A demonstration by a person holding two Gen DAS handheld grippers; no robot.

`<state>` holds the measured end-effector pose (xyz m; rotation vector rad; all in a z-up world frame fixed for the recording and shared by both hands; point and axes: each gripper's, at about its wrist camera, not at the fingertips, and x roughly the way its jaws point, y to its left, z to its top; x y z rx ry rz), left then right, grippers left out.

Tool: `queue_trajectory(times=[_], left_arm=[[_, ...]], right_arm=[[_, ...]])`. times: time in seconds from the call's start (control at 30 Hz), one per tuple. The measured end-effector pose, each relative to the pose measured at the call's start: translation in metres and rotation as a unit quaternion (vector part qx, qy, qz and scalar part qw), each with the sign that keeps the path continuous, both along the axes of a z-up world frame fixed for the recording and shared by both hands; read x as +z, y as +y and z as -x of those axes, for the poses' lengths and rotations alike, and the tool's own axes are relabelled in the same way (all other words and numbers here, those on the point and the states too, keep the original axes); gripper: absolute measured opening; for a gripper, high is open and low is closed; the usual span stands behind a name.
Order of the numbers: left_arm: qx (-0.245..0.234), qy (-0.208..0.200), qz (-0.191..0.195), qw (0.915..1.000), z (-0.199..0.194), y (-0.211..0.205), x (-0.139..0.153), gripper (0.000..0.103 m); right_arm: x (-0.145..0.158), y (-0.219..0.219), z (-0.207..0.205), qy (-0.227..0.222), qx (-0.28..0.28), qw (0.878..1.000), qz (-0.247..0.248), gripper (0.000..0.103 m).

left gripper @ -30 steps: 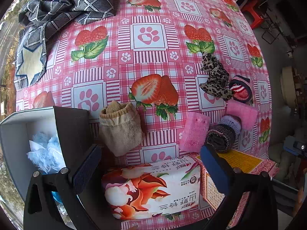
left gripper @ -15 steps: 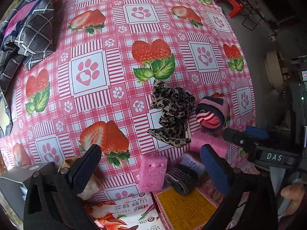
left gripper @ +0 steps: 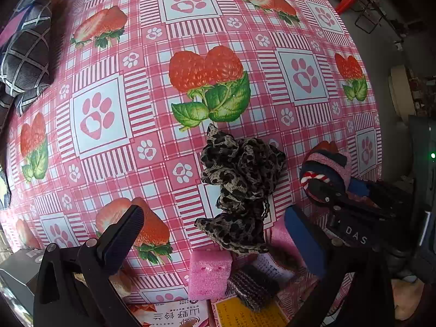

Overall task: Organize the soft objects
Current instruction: 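Grasp the leopard-print scrunchie with the left tool while the right tool grasps the pink knit item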

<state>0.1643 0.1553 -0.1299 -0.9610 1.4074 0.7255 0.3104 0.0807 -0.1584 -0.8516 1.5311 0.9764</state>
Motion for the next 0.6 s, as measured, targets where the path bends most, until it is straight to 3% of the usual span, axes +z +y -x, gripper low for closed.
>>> queue_trajectory(times=[0.27, 0.33, 0.47, 0.5, 0.53, 0.6], left_arm=[[-0.057, 0.036, 0.035, 0.9971, -0.029, 0.004, -0.029, 0.102], [-0.066, 0.046, 0.045, 0.9957, -0.032, 0.005, -0.036, 0.086], [-0.072, 0.056, 0.064, 0.9937, -0.035, 0.005, -0.046, 0.068], [-0.08, 0.052, 0.061, 0.9936, -0.038, 0.003, -0.045, 0.056], [-0.086, 0.042, 0.066, 0.9932, -0.04, 0.002, -0.043, 0.034], [-0.09, 0.038, 0.062, 0.9932, -0.047, -0.002, -0.04, 0.024]], right_arm=[[0.016, -0.034, -0.039, 0.053, -0.066, 0.996, -0.013, 0.042], [0.024, -0.044, -0.044, 0.055, -0.076, 0.995, -0.021, 0.042], [0.037, -0.068, -0.053, 0.064, -0.099, 0.992, -0.033, 0.042], [0.041, -0.073, -0.055, 0.064, -0.102, 0.992, -0.035, 0.042], [0.045, -0.079, -0.057, 0.063, -0.104, 0.992, -0.037, 0.042], [0.052, -0.092, -0.06, 0.06, -0.108, 0.991, -0.042, 0.042]])
